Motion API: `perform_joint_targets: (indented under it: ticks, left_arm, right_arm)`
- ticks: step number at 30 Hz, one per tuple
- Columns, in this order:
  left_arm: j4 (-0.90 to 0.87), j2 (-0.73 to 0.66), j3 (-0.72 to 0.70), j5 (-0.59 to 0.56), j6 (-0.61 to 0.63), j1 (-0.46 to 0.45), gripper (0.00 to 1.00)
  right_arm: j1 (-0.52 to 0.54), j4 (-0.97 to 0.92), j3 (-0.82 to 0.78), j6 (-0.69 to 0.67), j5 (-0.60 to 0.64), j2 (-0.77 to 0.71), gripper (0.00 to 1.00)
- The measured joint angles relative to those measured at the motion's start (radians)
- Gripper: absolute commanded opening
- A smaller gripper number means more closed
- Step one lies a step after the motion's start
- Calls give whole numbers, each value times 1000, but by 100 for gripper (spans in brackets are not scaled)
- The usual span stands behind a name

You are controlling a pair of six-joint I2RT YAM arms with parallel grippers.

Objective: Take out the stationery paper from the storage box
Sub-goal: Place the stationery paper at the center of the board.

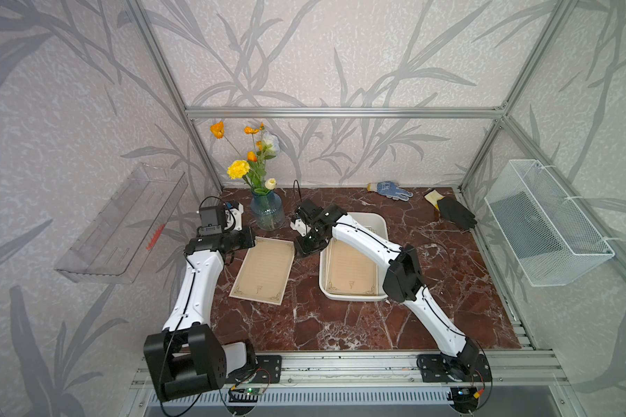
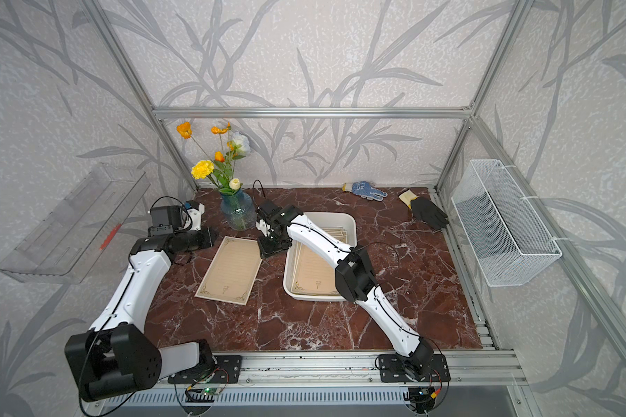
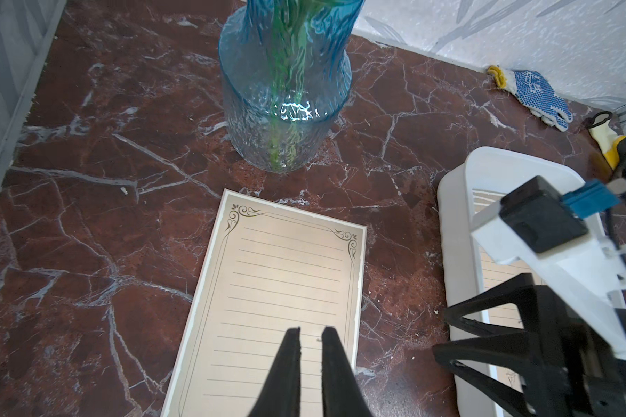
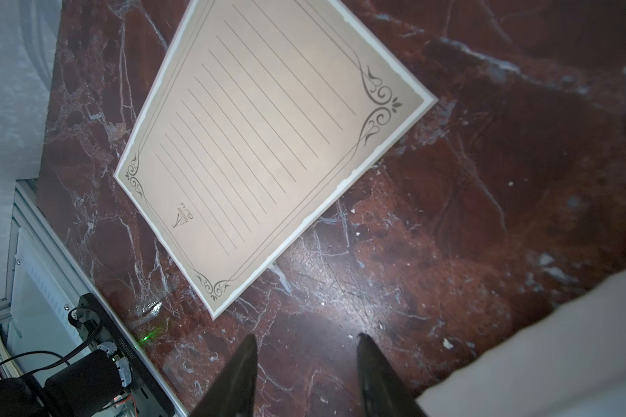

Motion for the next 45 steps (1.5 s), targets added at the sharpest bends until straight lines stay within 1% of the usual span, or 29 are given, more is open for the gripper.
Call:
perform_joint_targets:
  ticks: [6,9,11,14,16,19,21,22,24,25,27,30,36,40,45]
  left_arm:
    - [37,-48,-26,-3,-12,-2,16]
    - [48,-56,-26,-1,-15,-19,17]
    - [51,-60,-26,0,-13,-50,18]
    - [64,-72,-26,-3,-4,-145,23]
    - [78,-87,-26,-3,-4,-209,28]
    - [107,-105,-23,-3,-16,-301,29]
    - [116,-95,-9,-6,-32,-354,29]
    - [123,-85,0,-10,-42,-377,29]
    - [135,-49,22,-18,-68,-425,29]
    - [143,-32,29,-24,-79,-442,30]
    - [157,11,40,-37,-113,-475,34]
    - [172,82,42,-44,-167,-507,37]
    - [174,202,46,-61,-255,-536,37]
    - [176,266,62,-69,-299,-562,38]
    - [154,351,103,-68,-337,-579,39]
  right_arm:
    - [0,-49,39,-31,45,-76,46]
    - [0,-72,45,-48,66,-118,46]
    - [0,-89,42,-58,82,-146,46]
    - [0,-100,-10,-75,116,-225,46]
    - [-6,-97,-85,-82,141,-303,47]
    - [-19,-66,-264,-85,179,-455,47]
    - [-42,-20,-421,-82,207,-575,49]
    - [-56,5,-495,-79,218,-626,51]
    - [-94,63,-653,-66,249,-732,60]
    - [-107,81,-706,-62,261,-764,61]
    - [-142,116,-815,-48,303,-829,67]
    - [-162,150,-909,-33,351,-868,68]
    - [-169,189,-1011,-8,409,-869,68]
    - [-187,222,-1061,8,422,-865,68]
    - [-220,251,-1098,26,414,-825,68]
